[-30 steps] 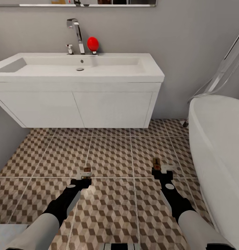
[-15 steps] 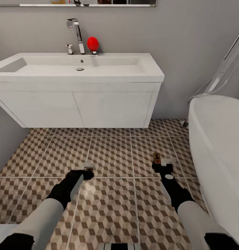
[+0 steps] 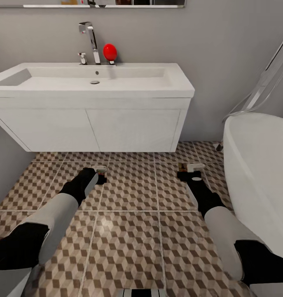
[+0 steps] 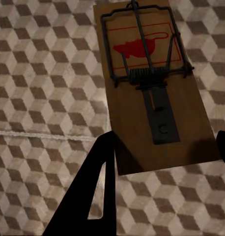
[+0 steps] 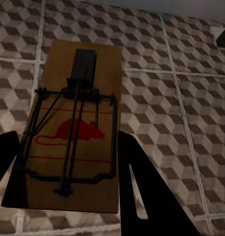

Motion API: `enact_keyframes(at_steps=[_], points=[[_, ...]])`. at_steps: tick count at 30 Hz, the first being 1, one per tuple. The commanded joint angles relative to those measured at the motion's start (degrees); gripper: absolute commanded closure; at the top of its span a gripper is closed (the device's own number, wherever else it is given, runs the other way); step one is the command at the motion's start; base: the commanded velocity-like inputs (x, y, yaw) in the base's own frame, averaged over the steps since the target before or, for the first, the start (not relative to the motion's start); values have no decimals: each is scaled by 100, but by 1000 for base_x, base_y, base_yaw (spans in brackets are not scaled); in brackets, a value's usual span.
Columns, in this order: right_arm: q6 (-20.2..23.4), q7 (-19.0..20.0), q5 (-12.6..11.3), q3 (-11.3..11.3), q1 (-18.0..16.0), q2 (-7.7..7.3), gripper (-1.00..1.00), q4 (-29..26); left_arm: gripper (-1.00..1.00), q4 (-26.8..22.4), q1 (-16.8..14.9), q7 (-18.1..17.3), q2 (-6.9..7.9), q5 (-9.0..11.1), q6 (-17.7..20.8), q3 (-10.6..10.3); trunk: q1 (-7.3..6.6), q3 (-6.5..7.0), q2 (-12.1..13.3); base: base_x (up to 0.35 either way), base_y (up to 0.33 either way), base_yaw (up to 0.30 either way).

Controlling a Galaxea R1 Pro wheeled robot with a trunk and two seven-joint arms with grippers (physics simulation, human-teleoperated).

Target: Take the four mousetraps from the cabinet in the bathroom and place them on the bathroom floor. Make sure all four end up on the same floor surface, and ensure that at least two of them are either under or directly next to the same bathroom sink.

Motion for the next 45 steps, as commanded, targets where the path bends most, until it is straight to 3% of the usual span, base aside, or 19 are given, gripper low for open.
enact_keyframes(at_steps=[1, 5, 10, 17, 22, 34, 45], points=[[121, 7, 48, -15, -57, 53, 100, -10, 100, 33, -20, 79, 18, 59, 51, -39, -1, -4, -1, 0, 0, 0], [245, 8, 48, 4, -136, 265, 100, -2, 100, 452, -48, 118, 74, 78, 53, -37, -1, -4, -1, 0, 0, 0], [250, 12, 41, 10, -144, 332, 100, 32, 100, 558, -55, 60, 31, 106, 37, -54, -1, -4, -1, 0, 0, 0], [248, 6, 47, 3, -143, 322, 100, -10, 100, -346, -14, -56, -27, 124, 71, -74, -1, -4, -1, 0, 0, 0], [224, 2, 48, 3, -143, 325, 100, -50, 100, -603, 149, -55, -14, 121, 86, -79, -1, -4, -1, 0, 0, 0], [-143, 7, 47, 9, -132, 326, 100, -7, 100, -696, 191, -55, -35, 114, 86, -81, 263, -297, -483, 0, 0, 0], [-180, 9, 48, 11, -134, 337, 100, 3, 100, -1551, 191, -55, -17, 110, 207, -81, 505, -594, -924, 0, 0, 0]])
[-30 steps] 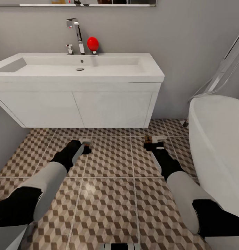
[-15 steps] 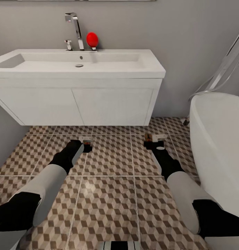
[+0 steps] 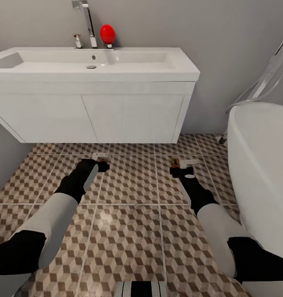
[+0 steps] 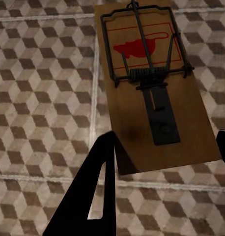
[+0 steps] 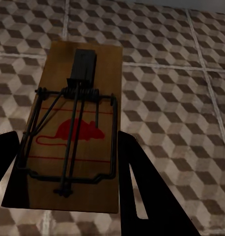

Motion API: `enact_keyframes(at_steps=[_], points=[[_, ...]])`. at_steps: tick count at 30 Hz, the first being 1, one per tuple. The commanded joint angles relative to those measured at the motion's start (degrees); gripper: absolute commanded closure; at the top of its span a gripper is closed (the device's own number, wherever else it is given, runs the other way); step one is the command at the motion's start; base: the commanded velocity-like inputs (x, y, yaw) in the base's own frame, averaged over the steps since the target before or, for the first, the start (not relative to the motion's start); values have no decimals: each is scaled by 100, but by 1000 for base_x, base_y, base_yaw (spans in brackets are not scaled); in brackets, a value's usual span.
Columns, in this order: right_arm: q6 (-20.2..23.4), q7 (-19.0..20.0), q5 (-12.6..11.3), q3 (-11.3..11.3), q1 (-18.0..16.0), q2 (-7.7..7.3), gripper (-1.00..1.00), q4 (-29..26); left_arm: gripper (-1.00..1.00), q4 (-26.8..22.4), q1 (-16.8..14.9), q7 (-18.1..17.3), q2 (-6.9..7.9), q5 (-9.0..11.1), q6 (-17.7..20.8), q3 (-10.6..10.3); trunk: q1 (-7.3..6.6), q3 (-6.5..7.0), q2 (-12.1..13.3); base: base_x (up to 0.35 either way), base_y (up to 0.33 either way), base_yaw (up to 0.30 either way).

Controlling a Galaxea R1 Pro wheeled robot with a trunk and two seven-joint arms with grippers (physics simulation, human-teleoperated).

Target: Take the four mousetraps from the cabinet in the bathroom and place them on the bathroom floor. Make sure all four end up on the same floor surface, and ensure that at least two of them are either under or directly next to the same bathroom sink.

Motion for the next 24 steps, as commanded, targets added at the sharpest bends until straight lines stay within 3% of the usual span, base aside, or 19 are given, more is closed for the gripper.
enact_keyframes(at_steps=[1, 24], points=[[39, 4, 49, -12, -1, 5, 100, -10, 100, -66, 0, 43, 3, 54, 26, -18, 21, -32, -43, 0, 0, 0], [-173, 2, 49, -18, -1, -34, 100, -10, 100, -311, 123, 43, 4, 60, 17, -25, 527, -655, -966, 0, 0, 0]])
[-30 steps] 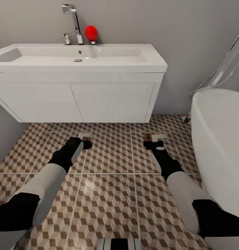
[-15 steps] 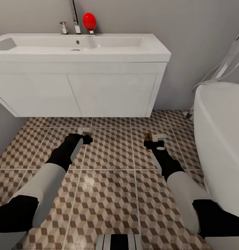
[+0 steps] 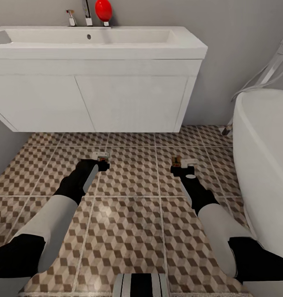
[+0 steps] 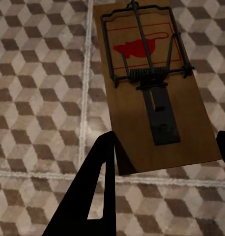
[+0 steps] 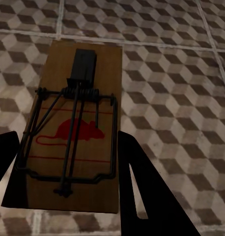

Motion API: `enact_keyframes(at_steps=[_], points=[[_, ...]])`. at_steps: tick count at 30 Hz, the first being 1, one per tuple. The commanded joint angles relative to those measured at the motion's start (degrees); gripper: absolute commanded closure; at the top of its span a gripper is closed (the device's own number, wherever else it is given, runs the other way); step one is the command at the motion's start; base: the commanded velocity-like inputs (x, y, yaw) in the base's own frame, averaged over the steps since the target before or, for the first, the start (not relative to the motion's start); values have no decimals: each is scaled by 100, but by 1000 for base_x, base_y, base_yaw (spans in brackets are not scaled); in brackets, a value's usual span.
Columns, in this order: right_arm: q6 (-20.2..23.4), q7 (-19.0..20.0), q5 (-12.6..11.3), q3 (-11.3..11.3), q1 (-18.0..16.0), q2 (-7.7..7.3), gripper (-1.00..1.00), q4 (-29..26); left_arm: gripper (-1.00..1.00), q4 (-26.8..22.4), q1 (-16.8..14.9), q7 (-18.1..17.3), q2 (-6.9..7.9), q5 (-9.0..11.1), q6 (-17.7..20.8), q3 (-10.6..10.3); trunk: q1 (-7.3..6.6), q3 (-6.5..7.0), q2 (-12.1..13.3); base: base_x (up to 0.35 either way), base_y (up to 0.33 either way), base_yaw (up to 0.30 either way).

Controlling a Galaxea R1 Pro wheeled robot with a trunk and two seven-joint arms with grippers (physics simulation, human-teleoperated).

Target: Take the four mousetraps from the cabinet in the bathroom and place them on the bathroom floor. Make sure all four end up on the same floor surface, and ensure that at least two of them are either under or directly next to the same bathroom sink.

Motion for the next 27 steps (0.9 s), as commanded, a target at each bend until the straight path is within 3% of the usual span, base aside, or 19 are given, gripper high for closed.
enact_keyframes(at_steps=[1, 6, 27], points=[[40, 2, 49, -13, -1, 3, 100, -11, 100, -12, 11, 43, 3, 50, 21, -17, 21, -32, -43, 0, 0, 0], [39, 2, 49, -9, -2, 4, 100, -5, 100, -23, 62, 43, 3, 50, 13, -18, 131, -167, -244, 0, 0, 0], [48, -15, 51, -11, -1, 15, 100, -45, 100, -289, 71, 43, -5, 50, 30, -17, 185, -824, -272, 0, 0, 0]])
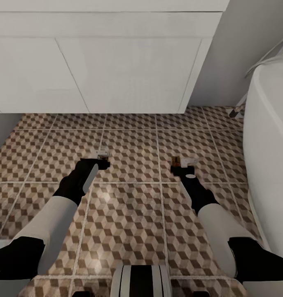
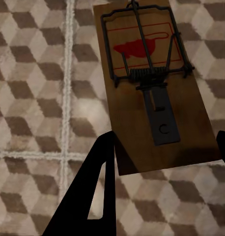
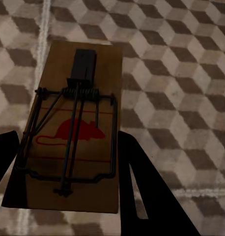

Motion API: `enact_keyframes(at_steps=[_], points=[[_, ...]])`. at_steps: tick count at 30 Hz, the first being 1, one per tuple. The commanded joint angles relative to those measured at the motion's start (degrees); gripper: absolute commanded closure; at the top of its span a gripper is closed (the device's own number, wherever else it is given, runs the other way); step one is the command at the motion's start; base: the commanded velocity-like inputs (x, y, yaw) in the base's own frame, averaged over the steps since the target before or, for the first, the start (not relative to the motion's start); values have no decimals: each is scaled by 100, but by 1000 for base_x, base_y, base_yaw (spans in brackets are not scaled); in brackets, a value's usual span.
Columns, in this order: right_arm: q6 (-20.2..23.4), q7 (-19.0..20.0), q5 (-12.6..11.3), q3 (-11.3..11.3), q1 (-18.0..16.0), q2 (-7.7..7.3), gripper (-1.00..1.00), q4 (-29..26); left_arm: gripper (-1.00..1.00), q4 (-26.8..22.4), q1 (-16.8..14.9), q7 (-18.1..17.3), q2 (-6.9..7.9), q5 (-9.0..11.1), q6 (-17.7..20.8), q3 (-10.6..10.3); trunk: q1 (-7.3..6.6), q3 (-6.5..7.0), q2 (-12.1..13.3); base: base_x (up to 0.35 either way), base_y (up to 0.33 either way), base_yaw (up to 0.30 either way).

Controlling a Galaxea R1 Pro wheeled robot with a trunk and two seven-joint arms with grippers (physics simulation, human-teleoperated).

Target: Take the four mousetraps from the cabinet in the bathroom and place them on the bathroom floor. Make sure all four end up on the same floor surface, and ensure that at least two of them are either under or directly next to the same bathroom sink.

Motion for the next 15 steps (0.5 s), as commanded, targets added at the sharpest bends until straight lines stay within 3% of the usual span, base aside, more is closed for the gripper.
enact_keyframes(at_steps=[1, 9, 15], points=[[40, 2, 52, -12, 0, 4, 100, -11, 100, -11, -3, 44, 2, 50, 21, -15, 1, -35, -3, 0, 0, 0], [-27, 16, 57, -7, -2, 7, 100, -60, 100, -162, -3, 44, 2, 50, 21, -16, 22, -286, -14, 0, 0, 0], [-405, 5, 57, -7, -2, 13, 100, -103, 100, -428, -3, 44, 0, 50, 21, -16, 37, -473, -22, 0, 0, 0]])
